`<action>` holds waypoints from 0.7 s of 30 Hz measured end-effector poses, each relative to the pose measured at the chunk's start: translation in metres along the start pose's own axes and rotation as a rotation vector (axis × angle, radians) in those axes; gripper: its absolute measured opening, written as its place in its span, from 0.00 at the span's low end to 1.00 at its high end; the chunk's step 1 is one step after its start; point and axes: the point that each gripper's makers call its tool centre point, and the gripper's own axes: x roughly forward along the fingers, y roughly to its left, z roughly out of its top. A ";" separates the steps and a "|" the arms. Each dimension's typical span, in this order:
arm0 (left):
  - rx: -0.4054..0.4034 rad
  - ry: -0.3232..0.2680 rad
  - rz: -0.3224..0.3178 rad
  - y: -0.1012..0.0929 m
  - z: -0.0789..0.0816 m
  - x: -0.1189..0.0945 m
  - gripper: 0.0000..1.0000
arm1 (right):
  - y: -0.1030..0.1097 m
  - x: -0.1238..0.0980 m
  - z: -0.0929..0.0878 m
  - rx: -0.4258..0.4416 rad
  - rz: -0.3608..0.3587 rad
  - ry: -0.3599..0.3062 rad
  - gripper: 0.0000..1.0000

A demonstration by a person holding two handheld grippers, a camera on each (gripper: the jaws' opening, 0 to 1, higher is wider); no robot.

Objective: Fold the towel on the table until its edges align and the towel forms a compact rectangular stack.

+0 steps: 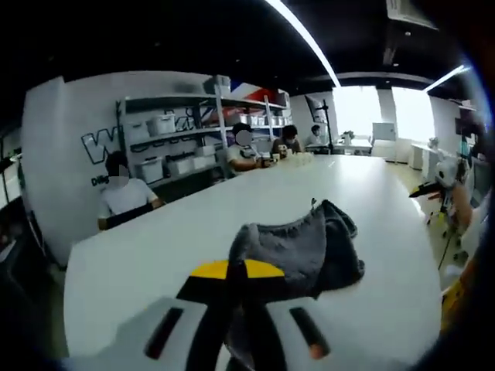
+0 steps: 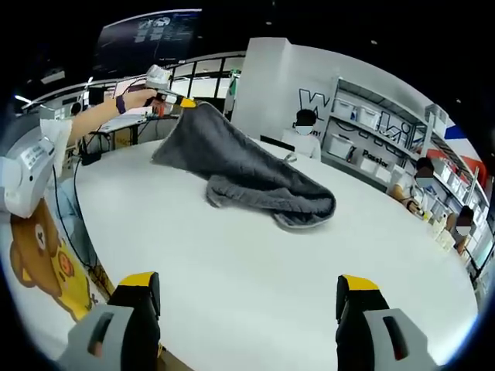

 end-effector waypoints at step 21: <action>-0.155 0.316 0.218 0.114 -0.120 0.087 0.06 | -0.002 -0.005 -0.007 0.011 -0.033 0.040 0.99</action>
